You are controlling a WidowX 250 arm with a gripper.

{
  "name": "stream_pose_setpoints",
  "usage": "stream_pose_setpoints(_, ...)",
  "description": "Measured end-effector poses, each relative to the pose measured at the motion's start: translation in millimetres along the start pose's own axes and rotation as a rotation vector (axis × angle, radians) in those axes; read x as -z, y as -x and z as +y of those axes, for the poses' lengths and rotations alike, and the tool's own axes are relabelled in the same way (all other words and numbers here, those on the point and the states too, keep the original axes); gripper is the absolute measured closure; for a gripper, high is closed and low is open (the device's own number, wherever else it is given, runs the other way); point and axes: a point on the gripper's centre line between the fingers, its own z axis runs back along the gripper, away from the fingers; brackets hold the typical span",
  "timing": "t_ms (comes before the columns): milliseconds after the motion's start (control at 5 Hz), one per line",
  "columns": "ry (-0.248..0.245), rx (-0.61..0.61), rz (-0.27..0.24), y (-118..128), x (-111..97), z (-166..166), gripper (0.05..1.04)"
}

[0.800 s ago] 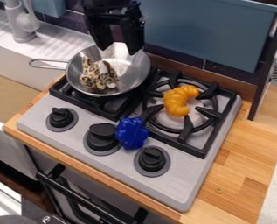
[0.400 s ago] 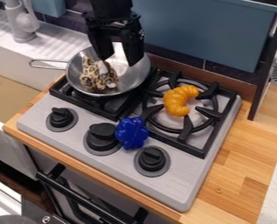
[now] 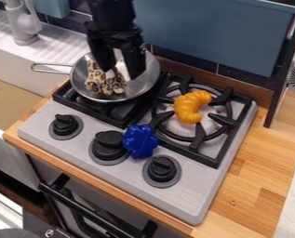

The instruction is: Put the blue object in the right burner

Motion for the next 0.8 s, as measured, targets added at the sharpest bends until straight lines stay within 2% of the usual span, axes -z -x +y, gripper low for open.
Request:
stream_pose_setpoints(400,0.021,0.053,0.025,12,4,4,0.081)
stream_pose_setpoints(800,0.041,0.114,0.012,26,-1,-15,0.081)
